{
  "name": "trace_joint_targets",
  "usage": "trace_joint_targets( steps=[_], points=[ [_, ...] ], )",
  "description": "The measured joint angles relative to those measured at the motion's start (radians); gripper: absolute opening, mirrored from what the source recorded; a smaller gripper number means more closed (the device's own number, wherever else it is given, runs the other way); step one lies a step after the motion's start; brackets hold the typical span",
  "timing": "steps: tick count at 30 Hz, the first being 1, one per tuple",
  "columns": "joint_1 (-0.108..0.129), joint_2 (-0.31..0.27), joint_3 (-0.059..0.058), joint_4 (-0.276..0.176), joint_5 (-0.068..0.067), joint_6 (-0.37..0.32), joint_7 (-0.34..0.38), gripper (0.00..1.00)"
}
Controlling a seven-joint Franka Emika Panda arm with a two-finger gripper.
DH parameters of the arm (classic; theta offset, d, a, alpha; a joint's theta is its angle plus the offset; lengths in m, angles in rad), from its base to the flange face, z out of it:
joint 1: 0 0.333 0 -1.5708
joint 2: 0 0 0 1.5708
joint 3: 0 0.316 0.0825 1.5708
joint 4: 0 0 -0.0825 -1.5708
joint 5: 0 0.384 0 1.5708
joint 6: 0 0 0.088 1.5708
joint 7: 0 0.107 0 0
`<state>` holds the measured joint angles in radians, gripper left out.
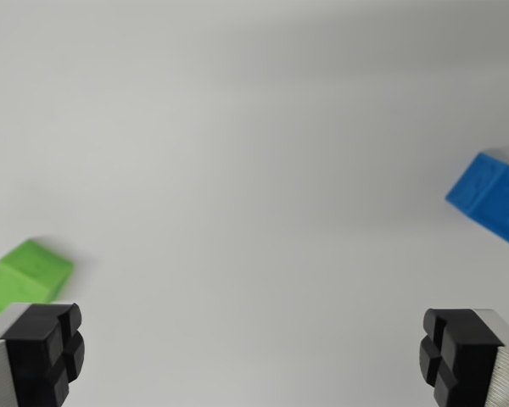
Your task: Stack cube
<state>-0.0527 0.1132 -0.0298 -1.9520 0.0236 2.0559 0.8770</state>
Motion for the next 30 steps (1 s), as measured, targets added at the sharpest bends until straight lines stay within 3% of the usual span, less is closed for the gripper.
trace_joint_targets(
  steps=[17, 30],
  points=[
    [0.000, 0.000, -0.001, -0.002, 0.000, 0.001, 0.001, 1.00],
    [-0.002, 0.000, -0.016, -0.026, 0.000, 0.025, 0.009, 1.00]
  ],
)
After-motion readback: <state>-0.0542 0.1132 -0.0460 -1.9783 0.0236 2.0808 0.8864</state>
